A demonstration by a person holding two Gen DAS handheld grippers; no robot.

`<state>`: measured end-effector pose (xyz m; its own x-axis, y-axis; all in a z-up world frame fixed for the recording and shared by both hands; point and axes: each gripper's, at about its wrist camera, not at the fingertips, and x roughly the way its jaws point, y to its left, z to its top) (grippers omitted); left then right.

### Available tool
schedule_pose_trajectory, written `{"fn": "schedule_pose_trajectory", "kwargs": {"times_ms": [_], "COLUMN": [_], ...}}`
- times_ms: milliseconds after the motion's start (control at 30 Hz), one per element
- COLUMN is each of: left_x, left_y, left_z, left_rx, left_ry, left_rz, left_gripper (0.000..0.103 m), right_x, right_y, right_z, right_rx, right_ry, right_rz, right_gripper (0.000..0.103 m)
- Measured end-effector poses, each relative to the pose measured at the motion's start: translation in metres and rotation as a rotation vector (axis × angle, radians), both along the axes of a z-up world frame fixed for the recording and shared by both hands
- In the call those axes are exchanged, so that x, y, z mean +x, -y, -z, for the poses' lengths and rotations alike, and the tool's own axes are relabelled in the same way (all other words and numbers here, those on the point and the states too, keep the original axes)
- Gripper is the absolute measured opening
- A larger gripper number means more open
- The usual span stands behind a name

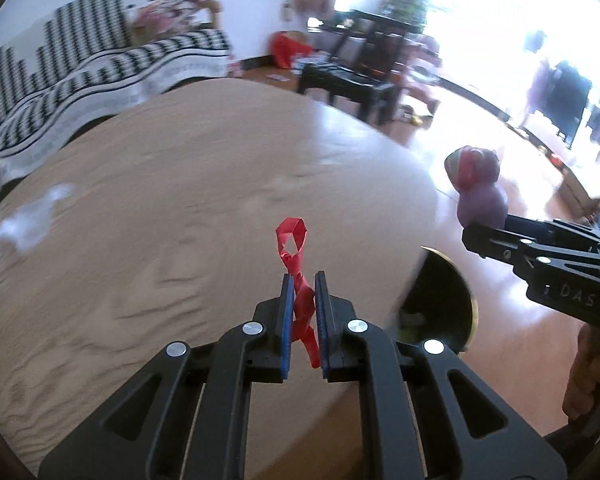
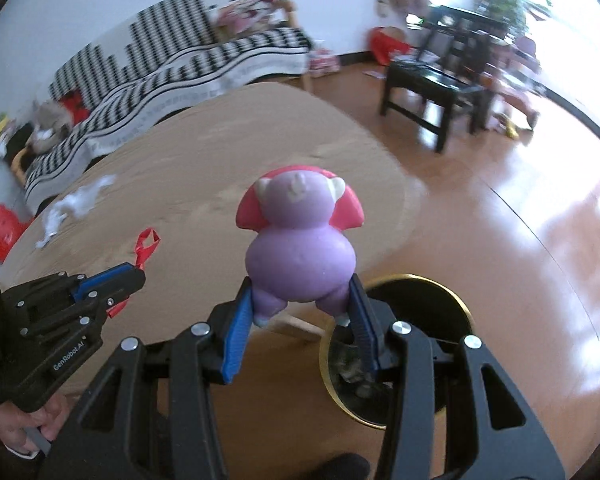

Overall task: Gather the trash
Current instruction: 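Carry ribbon and pink toy over the black bin and release both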

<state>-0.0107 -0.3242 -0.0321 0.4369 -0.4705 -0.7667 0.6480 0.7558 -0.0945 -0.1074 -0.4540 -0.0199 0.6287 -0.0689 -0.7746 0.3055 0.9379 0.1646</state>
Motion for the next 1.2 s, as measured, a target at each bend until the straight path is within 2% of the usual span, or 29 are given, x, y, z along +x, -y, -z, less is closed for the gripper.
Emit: {"fn": "schedule_pose_trajectory", "kwargs": {"times_ms": [200,467,733,1200], "left_x": [-0.031,-0.05,-0.045,-0.044], "left_y": [0.056,0.107,0.124,0.129], "left_z": [0.012,0.028,0.038,0.05], "left_rx": [-0.039,-0.049,-0.031,-0.028], "left_ry": [-0.029,-0.064,-0.079,-0.103], "left_rz": [0.129,0.235,0.268,0.281], "left_gripper": [0.01,0.01,0.01,0.01], "right_x": [-0.053,-0.085,-0.091,-0.087], "right_y": [0.063,0.096,0.107,0.11], "right_z": [0.019,0.035,0.042,0.046], "right_rx": [0.051,0.104,0.118,0.126], "right_ry": [-0.033,-0.049,-0.062,-0.066], "right_rz": [0.115,0.179,0.201,0.207], "right_gripper": [0.046,0.047,0.047,0.05]}}
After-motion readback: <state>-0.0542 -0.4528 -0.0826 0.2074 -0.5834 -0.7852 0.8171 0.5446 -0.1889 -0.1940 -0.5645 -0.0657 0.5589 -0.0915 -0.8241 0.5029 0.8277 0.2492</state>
